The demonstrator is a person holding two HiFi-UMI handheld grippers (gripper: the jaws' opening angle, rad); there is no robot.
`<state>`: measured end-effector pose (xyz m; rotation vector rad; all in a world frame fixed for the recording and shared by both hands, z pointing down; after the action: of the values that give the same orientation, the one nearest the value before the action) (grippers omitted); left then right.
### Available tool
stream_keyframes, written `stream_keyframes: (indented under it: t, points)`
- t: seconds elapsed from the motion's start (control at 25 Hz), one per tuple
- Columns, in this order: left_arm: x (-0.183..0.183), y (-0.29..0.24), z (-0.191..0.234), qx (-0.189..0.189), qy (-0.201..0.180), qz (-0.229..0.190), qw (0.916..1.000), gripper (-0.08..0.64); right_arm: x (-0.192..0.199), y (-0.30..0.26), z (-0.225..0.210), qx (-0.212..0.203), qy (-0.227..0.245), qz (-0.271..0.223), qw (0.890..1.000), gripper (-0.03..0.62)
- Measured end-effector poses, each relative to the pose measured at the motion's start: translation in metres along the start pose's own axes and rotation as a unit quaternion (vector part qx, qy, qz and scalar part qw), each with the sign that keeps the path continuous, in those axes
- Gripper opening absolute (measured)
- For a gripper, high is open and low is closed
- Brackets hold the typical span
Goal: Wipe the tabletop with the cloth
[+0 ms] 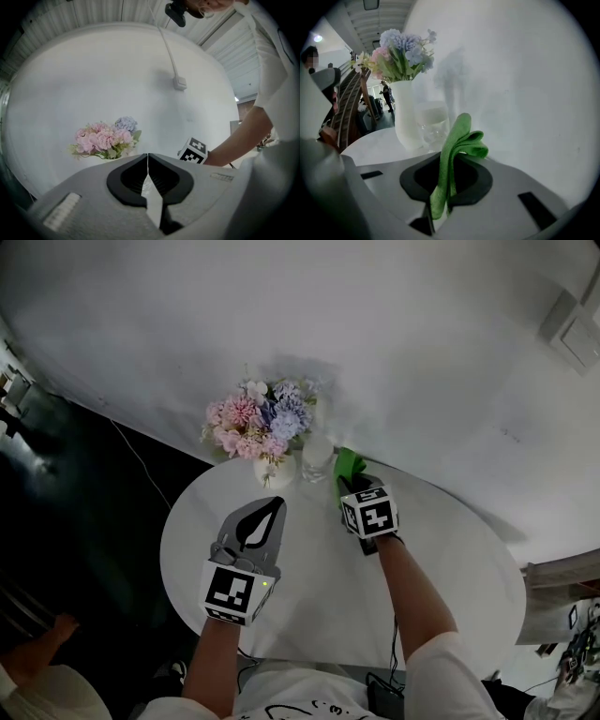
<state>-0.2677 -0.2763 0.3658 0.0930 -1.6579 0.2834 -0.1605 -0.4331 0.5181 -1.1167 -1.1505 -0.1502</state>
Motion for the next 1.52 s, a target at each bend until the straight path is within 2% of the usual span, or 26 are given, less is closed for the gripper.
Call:
stream_keyframes:
  t: [0.28,0.48,0.72,0.92,1.28,1.52]
  points:
    - [0.007,-0.005,0.0,0.014,0.003,0.003,0.9999,0.018,0.017,-0.03,-0.003,0.004,-0.002,0.042,0.999,0.046]
    - [0.017,-0.01,0.003,0.019,0.008,0.015,0.9997,0.018,0.031,-0.048,-0.013,0.023,0.006,0.072,0.997,0.046]
    - [0.029,-0.015,0.004,0.023,0.016,0.024,0.9993,0.018,0.034,-0.056,-0.021,0.028,0.008,0.075,0.997,0.046]
    - [0.04,-0.017,0.002,0.026,0.017,0.036,0.9989,0.018,0.036,-0.056,-0.027,0.019,-0.042,0.073,0.996,0.046]
    - [0.041,-0.022,-0.003,0.022,0.02,0.037,0.9989,0.018,0.036,-0.058,-0.027,0.033,-0.018,0.087,0.995,0.044]
    - [0.041,-0.024,-0.011,0.014,0.023,0.039,0.9989,0.018,0.039,-0.053,-0.034,0.042,-0.021,0.093,0.995,0.044]
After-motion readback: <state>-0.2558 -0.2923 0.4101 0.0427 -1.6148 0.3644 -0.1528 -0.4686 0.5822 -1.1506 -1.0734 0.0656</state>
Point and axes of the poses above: the fingertips, and each gripper's own axes: y backward along the fingers, z to its left, x out of its underside, the point moved 3 cm from there along y, backward along the fingers, and after that the axes turned 2 degrees about -x, right-handed, at the moved point
